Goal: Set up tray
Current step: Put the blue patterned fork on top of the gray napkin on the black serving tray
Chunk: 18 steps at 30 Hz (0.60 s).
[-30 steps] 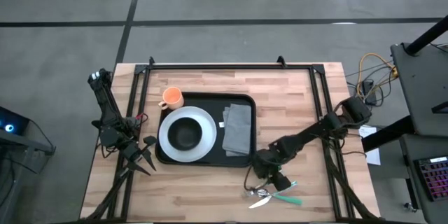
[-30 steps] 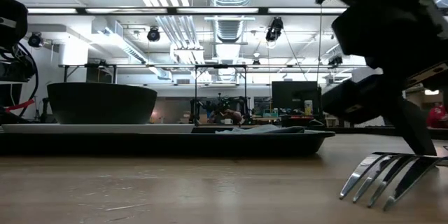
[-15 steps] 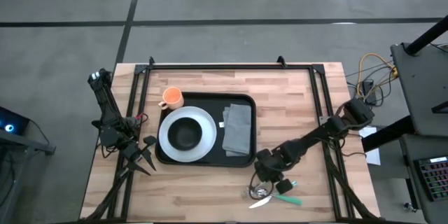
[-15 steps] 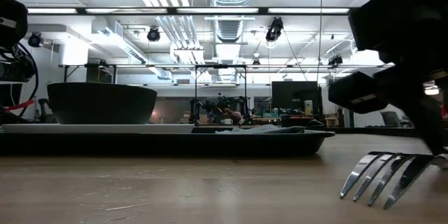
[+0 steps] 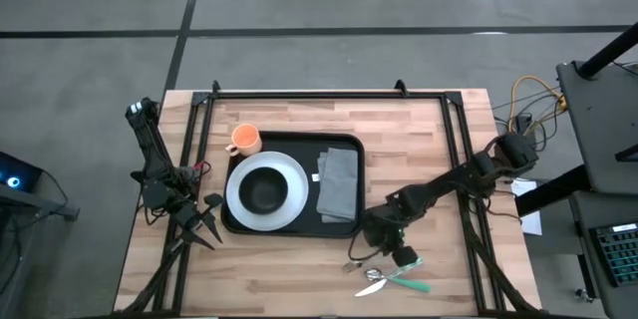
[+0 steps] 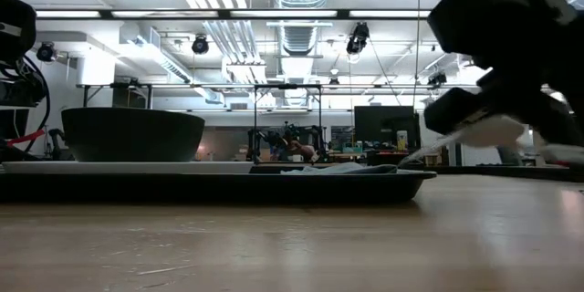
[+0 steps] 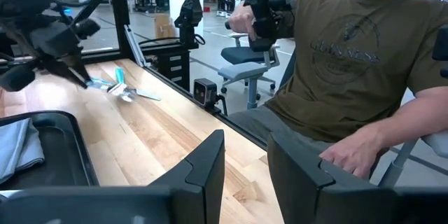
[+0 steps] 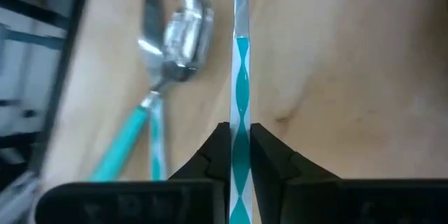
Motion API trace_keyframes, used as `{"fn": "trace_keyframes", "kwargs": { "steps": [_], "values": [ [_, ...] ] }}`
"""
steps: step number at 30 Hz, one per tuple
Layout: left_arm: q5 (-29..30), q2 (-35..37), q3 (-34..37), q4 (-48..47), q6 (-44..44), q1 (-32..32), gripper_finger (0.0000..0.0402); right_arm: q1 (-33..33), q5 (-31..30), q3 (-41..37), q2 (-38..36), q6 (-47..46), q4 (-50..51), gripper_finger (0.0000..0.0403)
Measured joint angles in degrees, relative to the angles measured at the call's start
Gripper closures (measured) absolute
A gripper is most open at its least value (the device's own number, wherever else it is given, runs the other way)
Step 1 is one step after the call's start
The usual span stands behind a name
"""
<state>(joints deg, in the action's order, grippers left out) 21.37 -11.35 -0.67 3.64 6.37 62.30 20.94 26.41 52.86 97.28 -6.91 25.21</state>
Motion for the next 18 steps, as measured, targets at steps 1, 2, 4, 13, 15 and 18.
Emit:
{"fn": "trace_keyframes", "kwargs": {
  "steps": [1,2,4,13,15,18],
  "values": [
    [0.02,0.02,0.00,0.01,0.00,-0.02,0.0311,-0.23,1.92,0.00,-0.11,-0.62,-0.47,0.0382],
    [0.02,0.02,0.00,0.00,0.00,-0.02,0.0311,-0.50,4.35,-0.02,-0.18,-1.41,-1.54,0.0383],
    [0.02,0.02,0.01,0.01,-0.02,0.00,0.0311,-0.77,10.23,-0.28,-0.21,-3.37,-4.38,0.0383],
    [0.01,0.02,0.00,0.00,0.00,-0.02,0.0311,-4.06,24.20,-3.58,0.47,-11.20,-6.18,0.0379],
    [0.00,0.01,0.00,0.02,-0.01,0.00,0.0311,-5.77,25.84,-5.44,0.47,-12.38,-6.77,0.0378],
    [0.02,0.00,0.00,0.02,-0.02,0.00,0.0311,-9.61,27.65,-8.81,0.47,-13.49,-6.57,0.0377]
  ]
}}
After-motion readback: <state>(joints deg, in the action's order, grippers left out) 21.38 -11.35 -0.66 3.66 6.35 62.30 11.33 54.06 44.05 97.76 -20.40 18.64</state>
